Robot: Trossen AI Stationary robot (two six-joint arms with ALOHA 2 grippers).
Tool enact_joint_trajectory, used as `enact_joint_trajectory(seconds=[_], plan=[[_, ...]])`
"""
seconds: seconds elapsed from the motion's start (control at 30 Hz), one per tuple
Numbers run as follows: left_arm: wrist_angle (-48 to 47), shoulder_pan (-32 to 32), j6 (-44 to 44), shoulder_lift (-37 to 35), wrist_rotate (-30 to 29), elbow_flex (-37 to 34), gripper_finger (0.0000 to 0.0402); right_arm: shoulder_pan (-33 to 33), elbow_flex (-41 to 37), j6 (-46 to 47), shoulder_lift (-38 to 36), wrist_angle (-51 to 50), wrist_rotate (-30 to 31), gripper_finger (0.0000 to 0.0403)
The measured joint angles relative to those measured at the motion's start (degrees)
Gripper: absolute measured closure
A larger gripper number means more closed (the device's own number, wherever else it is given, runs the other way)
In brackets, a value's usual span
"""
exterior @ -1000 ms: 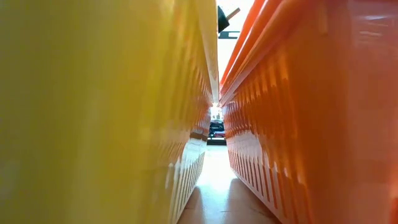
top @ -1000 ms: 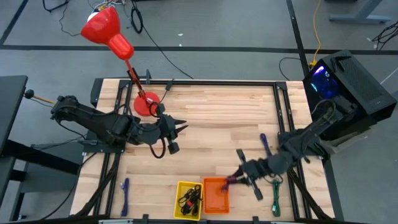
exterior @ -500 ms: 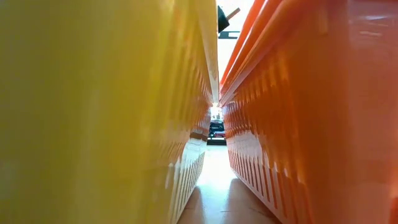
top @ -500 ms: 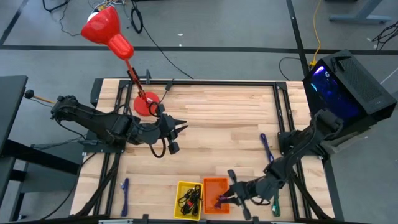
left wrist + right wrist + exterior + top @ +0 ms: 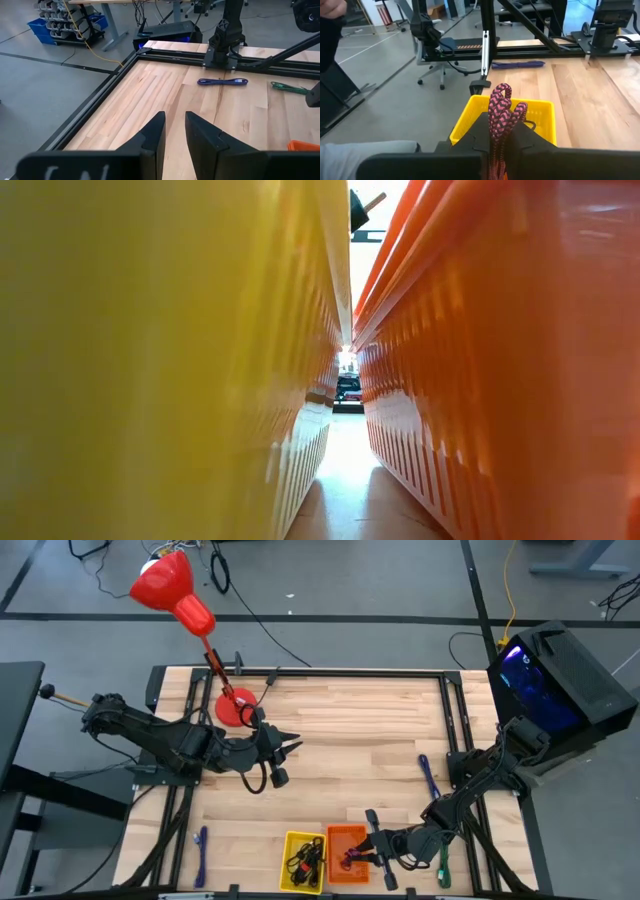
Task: Pick & Place USB Port
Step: Put the black and pink charger cable into the orange bin
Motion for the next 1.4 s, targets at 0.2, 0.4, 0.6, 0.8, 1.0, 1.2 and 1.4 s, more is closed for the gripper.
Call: enact_joint_trajectory(seconds=[0.2,0.4,0.6,0.8,1.0,1.2,1.4], plan=[[0.00,0.00,0.02,0.01,0.02,0.00,0.0323,-0.56,0.02,-0.18,1.61,0.40,0.27,0.0384],[-0.19,0.00,0.04,0.05,0.02,-0.02,0.0323,-1.93,0.02,0.90,3.07,0.62,-0.42,0.0375],[-0.36,0.00,0.07,0.05,0.03,-0.02,0.0323,-2.04,0.02,1.10,3.05,1.39,-2.71,0.0275],[-0.76,0.00,0.07,0.05,0.03,-0.02,0.0323,-2.12,0.02,1.09,3.05,0.14,0.63,0.0215],[-0.78,0.00,0.07,0.05,0.04,-0.02,0.0323,-2.12,0.02,1.08,3.01,-1.37,1.67,0.0208],[-1.14,0.01,-0.02,0.05,0.03,-0.02,0.0323,-2.12,0.02,0.87,2.98,-1.36,-0.15,0.0207],[-1.14,0.00,-0.02,0.05,0.02,-0.02,0.0323,-2.10,0.02,0.87,2.98,-1.48,-0.27,0.0206]])
